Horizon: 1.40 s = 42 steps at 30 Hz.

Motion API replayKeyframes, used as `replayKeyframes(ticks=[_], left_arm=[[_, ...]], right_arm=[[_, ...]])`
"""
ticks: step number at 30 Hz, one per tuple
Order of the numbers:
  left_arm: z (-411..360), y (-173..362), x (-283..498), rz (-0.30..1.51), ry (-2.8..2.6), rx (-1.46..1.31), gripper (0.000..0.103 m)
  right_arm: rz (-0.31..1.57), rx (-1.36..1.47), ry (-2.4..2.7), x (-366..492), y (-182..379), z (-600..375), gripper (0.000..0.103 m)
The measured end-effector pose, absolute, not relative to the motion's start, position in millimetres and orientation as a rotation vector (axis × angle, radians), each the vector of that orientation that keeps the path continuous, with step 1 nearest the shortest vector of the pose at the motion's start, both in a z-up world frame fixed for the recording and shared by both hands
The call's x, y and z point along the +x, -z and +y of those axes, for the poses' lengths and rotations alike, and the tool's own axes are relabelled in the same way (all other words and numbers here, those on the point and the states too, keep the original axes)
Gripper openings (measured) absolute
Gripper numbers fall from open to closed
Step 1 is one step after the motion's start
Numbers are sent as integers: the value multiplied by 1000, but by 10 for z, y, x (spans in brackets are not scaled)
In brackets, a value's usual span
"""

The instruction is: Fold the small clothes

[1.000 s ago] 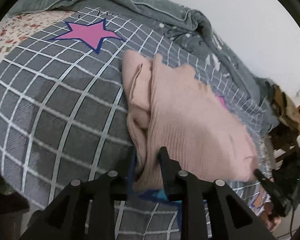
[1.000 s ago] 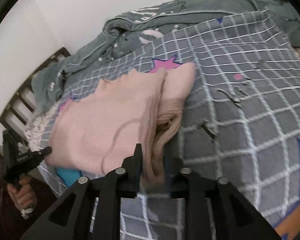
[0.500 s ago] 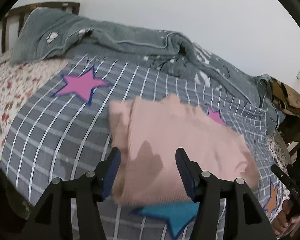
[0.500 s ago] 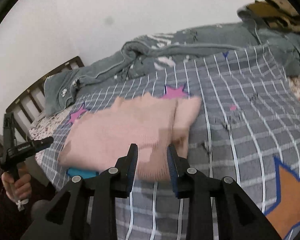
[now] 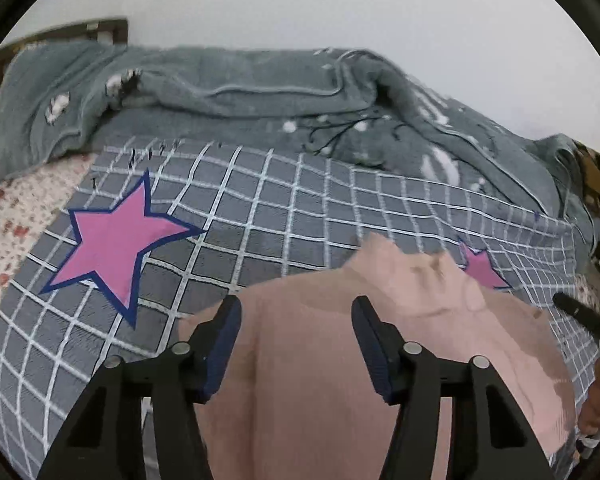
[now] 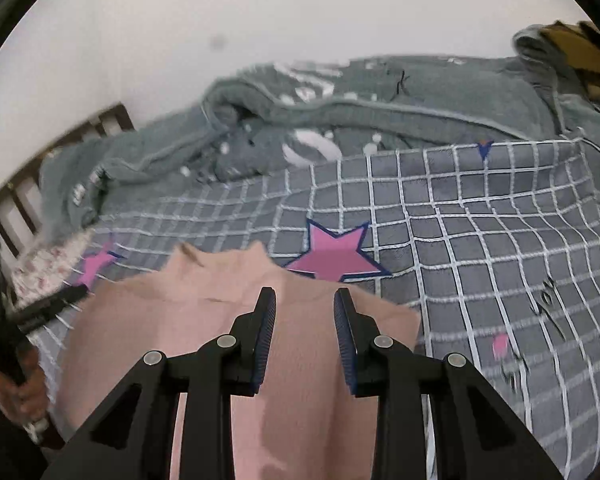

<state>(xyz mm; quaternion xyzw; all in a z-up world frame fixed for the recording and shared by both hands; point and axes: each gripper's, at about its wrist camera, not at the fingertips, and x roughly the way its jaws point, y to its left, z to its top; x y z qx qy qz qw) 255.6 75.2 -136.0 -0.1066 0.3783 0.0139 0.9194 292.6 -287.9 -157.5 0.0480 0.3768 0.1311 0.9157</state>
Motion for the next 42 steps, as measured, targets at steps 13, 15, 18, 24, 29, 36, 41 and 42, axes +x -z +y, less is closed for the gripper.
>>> replayKeyframes(ticks=[13,15,18,24,29,36,41,42], left_arm=[[989,1623,2725,777,26,-356,6],[1012,1539,2767,768,29,-327,6],[1018,1539,2817,772,18,-304,6],[979,1777,2885,824,2,-274,10],[1089,1850,2858,824,48,-335,13],[1171,1847,2811,804,69,-381,49],[1127,1777,2781,778,46,-346,59],[1126,1769,2774,775,41,-343,59]], right_arm=[[829,63,-361,3194,1969,-2795,5],[771,82,-378,3175,1804,-2821,5],[771,101,-362,3286,1736,-2841,5],[934,49,-327,3470,2192,-2766,6],[869,55,-293,3341,2087,-2874,15],[679,4,-184,2931,1724,-2989,27],[608,64,-233,2657,1501,-2872,36],[604,60,-245,2617,1476,-2798,38]])
